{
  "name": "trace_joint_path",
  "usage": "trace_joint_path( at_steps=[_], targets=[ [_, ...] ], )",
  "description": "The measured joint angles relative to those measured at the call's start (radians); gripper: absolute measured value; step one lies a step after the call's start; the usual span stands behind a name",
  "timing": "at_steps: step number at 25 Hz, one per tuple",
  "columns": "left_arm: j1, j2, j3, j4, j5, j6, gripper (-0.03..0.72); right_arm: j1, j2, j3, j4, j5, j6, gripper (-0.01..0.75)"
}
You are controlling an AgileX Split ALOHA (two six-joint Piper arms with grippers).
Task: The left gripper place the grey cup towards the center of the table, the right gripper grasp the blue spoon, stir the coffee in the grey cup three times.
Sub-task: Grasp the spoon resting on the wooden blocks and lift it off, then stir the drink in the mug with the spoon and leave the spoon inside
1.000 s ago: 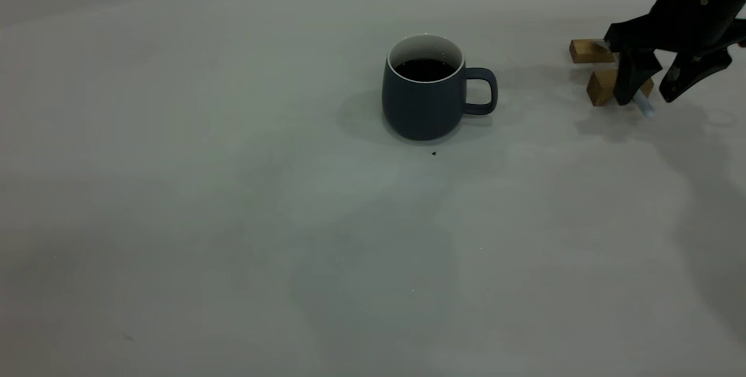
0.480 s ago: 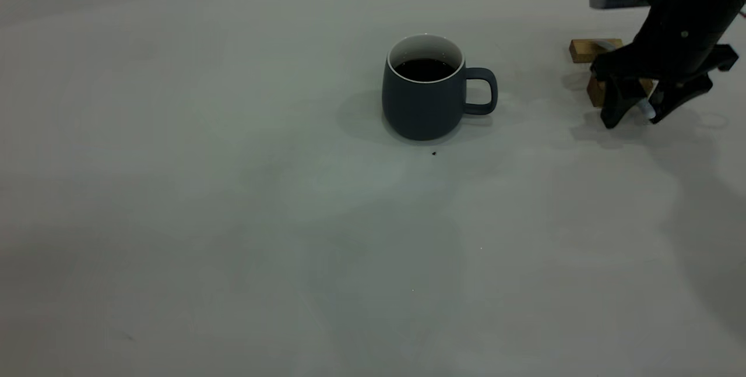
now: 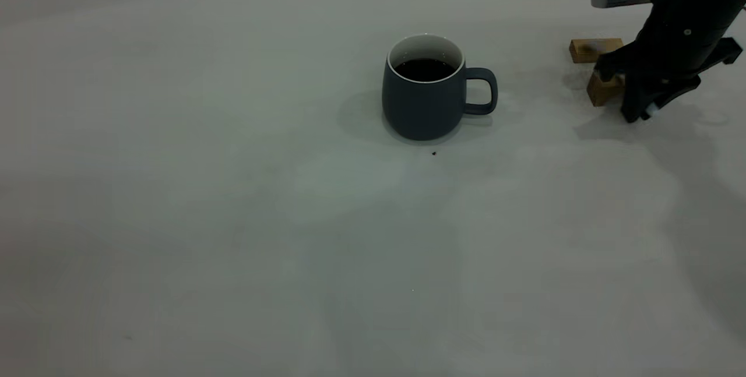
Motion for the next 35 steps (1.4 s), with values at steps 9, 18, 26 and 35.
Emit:
trace_joint_path(
  at_steps=[9,18,26,35],
  targets=[
    [0.0,0.0,0.0,0.0,0.0,0.0,0.585,0.006,-0.18,0.0,0.153,0.195,0.028,0.118],
    [0.0,0.0,0.0,0.0,0.0,0.0,0.585,0.038,-0.183,0.0,0.909,0.6,-0.136,0.118],
    [0.0,0.0,0.0,0.0,0.001,0.0,0.585,0.039,-0.148,0.0,1.233,0.691,-0.165,0.118],
    [0.0,0.0,0.0,0.0,0.001,0.0,0.585,0.039,-0.148,0.0,1.44,0.693,-0.044,0.118]
  ],
)
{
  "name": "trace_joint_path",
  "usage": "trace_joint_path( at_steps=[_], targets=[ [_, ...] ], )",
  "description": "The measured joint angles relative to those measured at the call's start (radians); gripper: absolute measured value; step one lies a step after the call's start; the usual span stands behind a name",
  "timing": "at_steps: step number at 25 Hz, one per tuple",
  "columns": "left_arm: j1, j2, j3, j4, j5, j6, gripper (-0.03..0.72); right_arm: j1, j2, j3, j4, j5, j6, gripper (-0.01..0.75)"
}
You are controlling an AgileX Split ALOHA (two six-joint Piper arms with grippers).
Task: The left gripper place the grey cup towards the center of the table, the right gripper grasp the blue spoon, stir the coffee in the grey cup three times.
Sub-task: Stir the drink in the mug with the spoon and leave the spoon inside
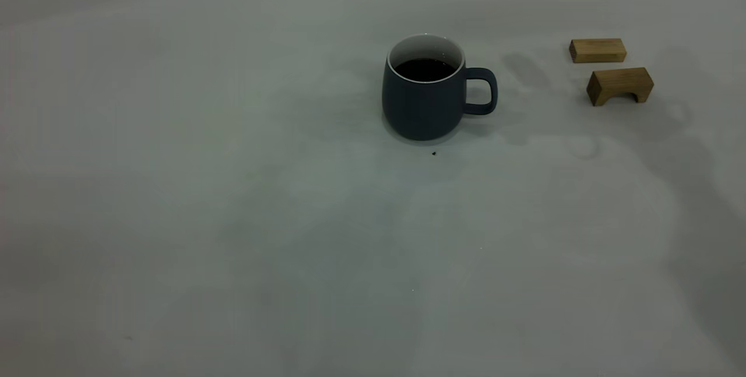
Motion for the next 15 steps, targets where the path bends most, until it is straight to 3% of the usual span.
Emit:
trace_joint_path(
  at_steps=[3,12,15],
  targets=[
    [0.0,0.0,0.0,0.0,0.0,0.0,0.585,0.0,0.0,0.0,0.073,0.0,0.171,0.118],
    [0.0,0.0,0.0,0.0,0.0,0.0,0.585,0.009,0.0,0.0,0.172,-0.001,0.924,0.118],
    [0.0,0.0,0.0,0.0,0.0,0.0,0.585,0.009,0.007,0.0,0.176,0.0,1.027,0.118]
  ],
)
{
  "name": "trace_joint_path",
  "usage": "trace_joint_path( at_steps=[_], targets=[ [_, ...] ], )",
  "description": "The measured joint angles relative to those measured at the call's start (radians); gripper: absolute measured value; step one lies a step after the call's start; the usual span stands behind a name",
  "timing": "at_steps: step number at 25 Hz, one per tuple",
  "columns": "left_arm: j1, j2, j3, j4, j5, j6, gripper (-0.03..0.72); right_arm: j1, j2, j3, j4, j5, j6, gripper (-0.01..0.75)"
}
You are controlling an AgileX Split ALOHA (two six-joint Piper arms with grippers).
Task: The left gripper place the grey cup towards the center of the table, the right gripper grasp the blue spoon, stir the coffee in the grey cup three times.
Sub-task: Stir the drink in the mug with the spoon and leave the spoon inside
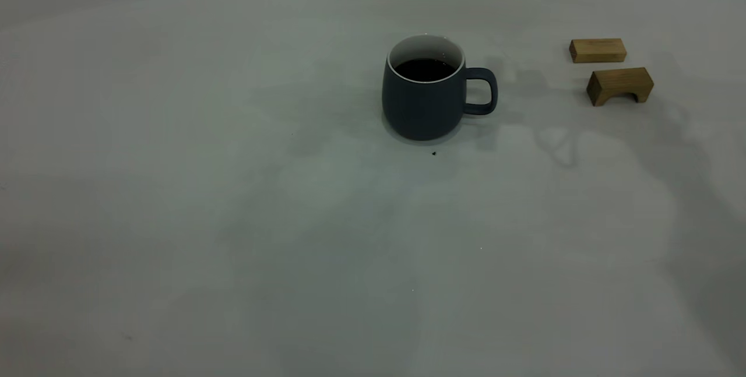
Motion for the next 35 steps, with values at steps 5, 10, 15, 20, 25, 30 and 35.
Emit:
trace_joint_path(
  at_steps=[5,10,15,20,25,30,35],
  targets=[
    [0.0,0.0,0.0,0.0,0.0,0.0,0.585,0.0,0.1,-0.03,0.025,0.0,0.026,0.118],
    [0.0,0.0,0.0,0.0,0.0,0.0,0.585,0.009,0.235,-0.119,0.027,-0.007,0.026,0.118],
    [0.0,0.0,0.0,0.0,0.0,0.0,0.585,0.01,0.302,-0.143,-0.008,-0.007,0.026,0.118],
    [0.0,0.0,0.0,0.0,0.0,0.0,0.585,0.024,0.343,-0.16,-0.065,-0.008,0.026,0.118],
    [0.0,0.0,0.0,0.0,0.0,0.0,0.585,0.069,0.373,-0.237,0.009,-0.008,0.014,0.118],
    [0.0,0.0,0.0,0.0,0.0,0.0,0.585,0.058,0.377,-0.281,0.019,-0.06,-0.097,0.118],
    [0.0,0.0,0.0,0.0,0.0,0.0,0.585,0.004,0.381,-0.281,-0.081,-0.025,-0.128,0.118]
  ],
)
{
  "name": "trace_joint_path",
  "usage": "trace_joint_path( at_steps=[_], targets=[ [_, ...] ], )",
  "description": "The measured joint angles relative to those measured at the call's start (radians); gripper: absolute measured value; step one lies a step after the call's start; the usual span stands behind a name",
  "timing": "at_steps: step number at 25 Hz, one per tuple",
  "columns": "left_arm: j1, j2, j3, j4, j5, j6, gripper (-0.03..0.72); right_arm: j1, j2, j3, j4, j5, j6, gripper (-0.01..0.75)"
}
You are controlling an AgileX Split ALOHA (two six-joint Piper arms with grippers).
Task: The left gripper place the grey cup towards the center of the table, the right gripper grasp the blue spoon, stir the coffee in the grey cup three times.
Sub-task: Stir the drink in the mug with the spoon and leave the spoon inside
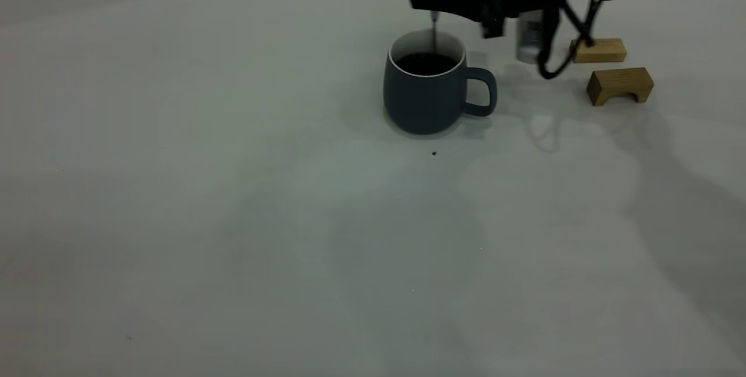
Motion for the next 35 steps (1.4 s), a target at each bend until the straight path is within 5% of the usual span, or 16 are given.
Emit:
trace_joint_path(
  at_steps=[7,13,20,27,35],
  targets=[
    [0.0,0.0,0.0,0.0,0.0,0.0,0.585,-0.007,0.0,-0.003,-0.078,0.018,-0.007,0.118],
    [0.0,0.0,0.0,0.0,0.0,0.0,0.585,0.062,0.0,-0.014,0.072,0.017,-0.007,0.118],
    [0.0,0.0,0.0,0.0,0.0,0.0,0.585,0.045,0.001,-0.021,0.067,-0.087,-0.007,0.118],
    [0.0,0.0,0.0,0.0,0.0,0.0,0.585,-0.015,0.001,-0.022,-0.102,0.008,-0.012,0.118],
    [0.0,0.0,0.0,0.0,0.0,0.0,0.585,0.043,0.001,-0.029,-0.084,0.022,0.012,0.118]
  ],
)
